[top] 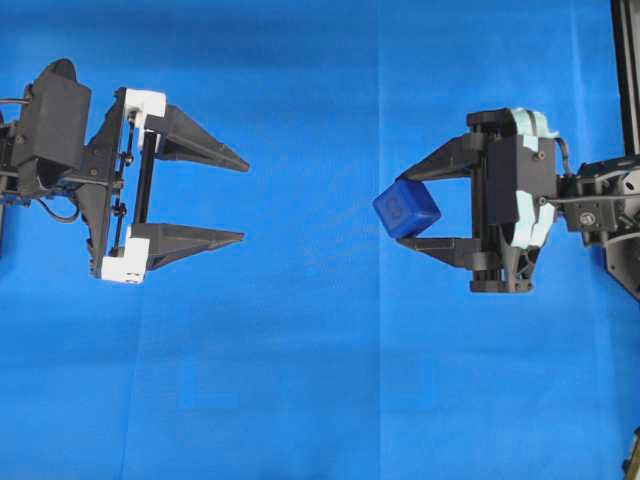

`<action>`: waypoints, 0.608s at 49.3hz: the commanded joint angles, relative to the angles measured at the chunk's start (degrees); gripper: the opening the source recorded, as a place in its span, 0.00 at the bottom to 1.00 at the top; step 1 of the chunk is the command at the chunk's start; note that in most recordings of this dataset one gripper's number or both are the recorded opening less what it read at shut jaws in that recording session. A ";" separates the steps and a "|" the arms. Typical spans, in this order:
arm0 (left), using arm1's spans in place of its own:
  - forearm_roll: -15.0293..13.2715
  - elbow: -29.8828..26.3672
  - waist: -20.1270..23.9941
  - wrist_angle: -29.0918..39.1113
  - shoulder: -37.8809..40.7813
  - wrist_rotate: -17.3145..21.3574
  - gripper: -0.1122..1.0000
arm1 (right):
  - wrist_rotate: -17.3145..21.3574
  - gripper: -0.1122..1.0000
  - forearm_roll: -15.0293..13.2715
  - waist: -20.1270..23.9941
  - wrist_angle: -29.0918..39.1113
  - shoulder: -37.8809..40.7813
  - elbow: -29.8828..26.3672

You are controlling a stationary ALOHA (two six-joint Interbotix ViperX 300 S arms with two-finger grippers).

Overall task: Handover the blue block to the right arm after grasping it with the left arm, then place it in the designated position.
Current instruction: 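Carry the cube with the right gripper toward the table center, then lower the cube onto the table with the right gripper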

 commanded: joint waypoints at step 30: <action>0.18 -1.05 -0.18 -0.26 -0.35 -0.09 0.93 | 2.20 0.58 0.09 -4.04 -12.39 20.21 -4.39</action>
